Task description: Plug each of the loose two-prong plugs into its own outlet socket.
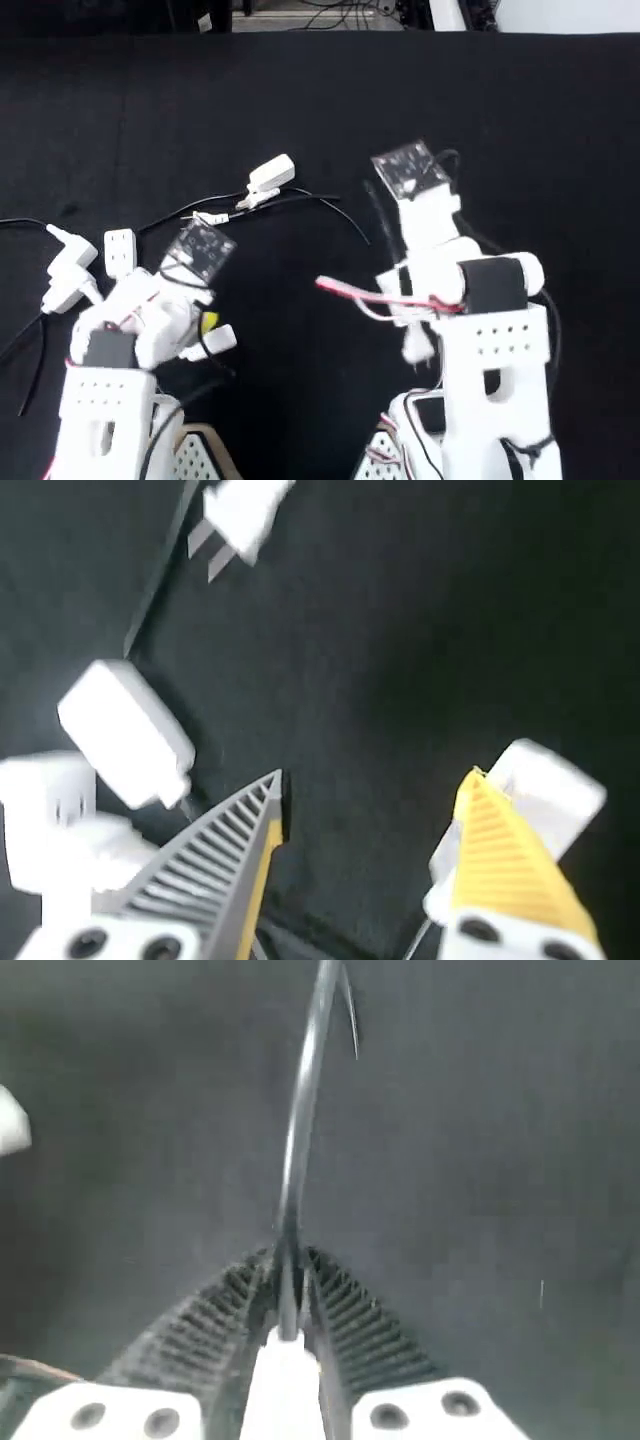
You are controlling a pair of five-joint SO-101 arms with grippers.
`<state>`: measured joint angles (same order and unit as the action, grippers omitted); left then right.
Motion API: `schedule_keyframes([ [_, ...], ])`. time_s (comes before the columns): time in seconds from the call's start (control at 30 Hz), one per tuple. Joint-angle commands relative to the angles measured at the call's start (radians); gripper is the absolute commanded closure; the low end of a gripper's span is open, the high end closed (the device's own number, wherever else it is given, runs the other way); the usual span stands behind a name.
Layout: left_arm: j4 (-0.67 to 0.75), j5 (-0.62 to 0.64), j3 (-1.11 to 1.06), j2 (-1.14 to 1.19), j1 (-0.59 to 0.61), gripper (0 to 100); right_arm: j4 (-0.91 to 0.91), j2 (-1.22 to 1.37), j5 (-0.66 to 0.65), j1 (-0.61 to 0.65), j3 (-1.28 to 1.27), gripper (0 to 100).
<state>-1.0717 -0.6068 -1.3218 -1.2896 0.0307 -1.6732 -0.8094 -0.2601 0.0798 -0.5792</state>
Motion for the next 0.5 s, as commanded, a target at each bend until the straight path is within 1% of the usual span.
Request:
schedule_keyframes([
  [0.0, 0.009, 0.061, -0.03, -0.172, -0.087, 73, 0.13, -0.021, -0.066, -0.101, -0.157, 98.8],
  [0.13, 0.014, 0.1, -0.091, -0.227, -0.087, 73, 0.203, -0.024, -0.087, -0.104, -0.262, 98.8],
  [0.3, -0.005, 0.097, -0.18, -0.227, -0.082, 73, 0.239, -0.022, -0.084, -0.103, -0.274, 98.8],
  [0.47, -0.141, -0.014, -0.193, -0.238, -0.09, 73, 0.242, -0.021, -0.083, -0.08, -0.248, 98.8],
])
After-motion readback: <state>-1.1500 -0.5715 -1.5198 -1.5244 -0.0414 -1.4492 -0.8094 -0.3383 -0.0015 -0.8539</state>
